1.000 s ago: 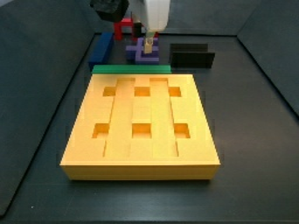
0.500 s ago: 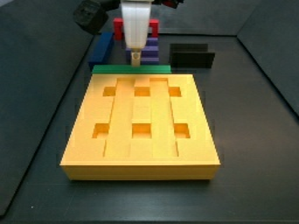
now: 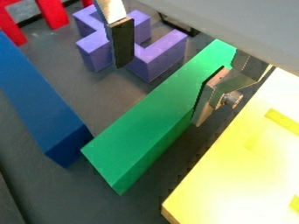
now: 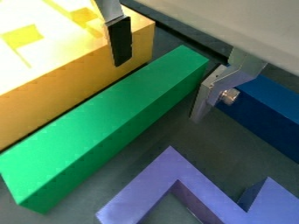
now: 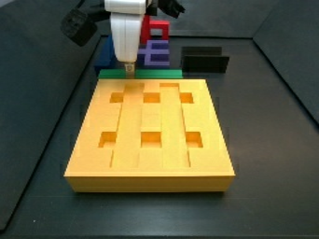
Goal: Pick up the green object. Move up. Move to above the board. Insert the green object.
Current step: Pick up the green object.
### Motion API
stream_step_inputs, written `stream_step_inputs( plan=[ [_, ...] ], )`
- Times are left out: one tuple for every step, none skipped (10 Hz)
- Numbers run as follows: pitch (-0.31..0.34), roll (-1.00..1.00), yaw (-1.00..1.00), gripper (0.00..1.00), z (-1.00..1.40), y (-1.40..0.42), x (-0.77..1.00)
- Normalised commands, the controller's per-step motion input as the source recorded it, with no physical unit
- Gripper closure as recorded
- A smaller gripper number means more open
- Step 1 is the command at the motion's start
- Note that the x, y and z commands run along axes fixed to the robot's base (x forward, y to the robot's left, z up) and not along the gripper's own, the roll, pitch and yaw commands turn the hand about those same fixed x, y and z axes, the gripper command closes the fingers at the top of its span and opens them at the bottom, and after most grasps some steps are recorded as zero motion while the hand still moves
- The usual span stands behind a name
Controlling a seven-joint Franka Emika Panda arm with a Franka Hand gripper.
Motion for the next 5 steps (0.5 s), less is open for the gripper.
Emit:
stream_step_inputs(
  plan=[
    [0.016,0.14,0.34,0.00,-0.05,0.00,0.03],
    [0.000,0.11,0.34,0.00,-0.12,0.00,0.00],
    [0.000,0.08,0.24,0.00,-0.08,0.07,0.00],
    [0.004,0.00,0.12,0.00,-0.17,0.22,0.09],
    [0.004,0.00,0.04,0.00,-0.22,0.17,0.11]
  ],
)
